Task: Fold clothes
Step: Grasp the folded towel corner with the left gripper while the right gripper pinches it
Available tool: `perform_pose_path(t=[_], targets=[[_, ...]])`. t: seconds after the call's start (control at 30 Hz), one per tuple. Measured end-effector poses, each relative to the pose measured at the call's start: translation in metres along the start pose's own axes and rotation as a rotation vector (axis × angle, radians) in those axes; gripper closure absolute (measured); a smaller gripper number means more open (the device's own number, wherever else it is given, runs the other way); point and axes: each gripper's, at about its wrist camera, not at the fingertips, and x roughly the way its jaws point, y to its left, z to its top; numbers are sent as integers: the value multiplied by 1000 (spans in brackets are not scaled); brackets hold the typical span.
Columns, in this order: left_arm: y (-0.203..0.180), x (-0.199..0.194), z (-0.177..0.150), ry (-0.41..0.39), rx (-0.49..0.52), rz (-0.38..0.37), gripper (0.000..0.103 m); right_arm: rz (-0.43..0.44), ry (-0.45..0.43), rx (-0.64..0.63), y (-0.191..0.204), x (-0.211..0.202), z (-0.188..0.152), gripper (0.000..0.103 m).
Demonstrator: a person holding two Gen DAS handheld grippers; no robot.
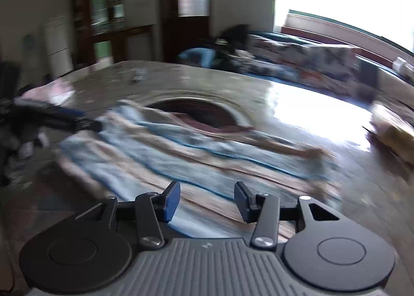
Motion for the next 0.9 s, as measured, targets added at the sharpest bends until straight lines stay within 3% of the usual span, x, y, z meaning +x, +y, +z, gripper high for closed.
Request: perform_pose_path(t=[0.17,0.37,0.63,0.73,0.8,0.9], targets=[[22,-11,4,-14,-42,30,21,142,5,-181,66,22,19,56],[44,-14,4,-8,-102,42,21,221,2,-383,138,46,26,58],[56,-7,7,22,-157,-10,21,223,30,-524,192,79,24,60],[55,-1,12,36,-170,-44,20,212,25,-505,195,84,22,65],[52,3,15,39,-167,-49,19,215,21,-483,195,84,22,80],[50,9,19,45,-177,-54,17,233,3,-434,189,80,23,95]])
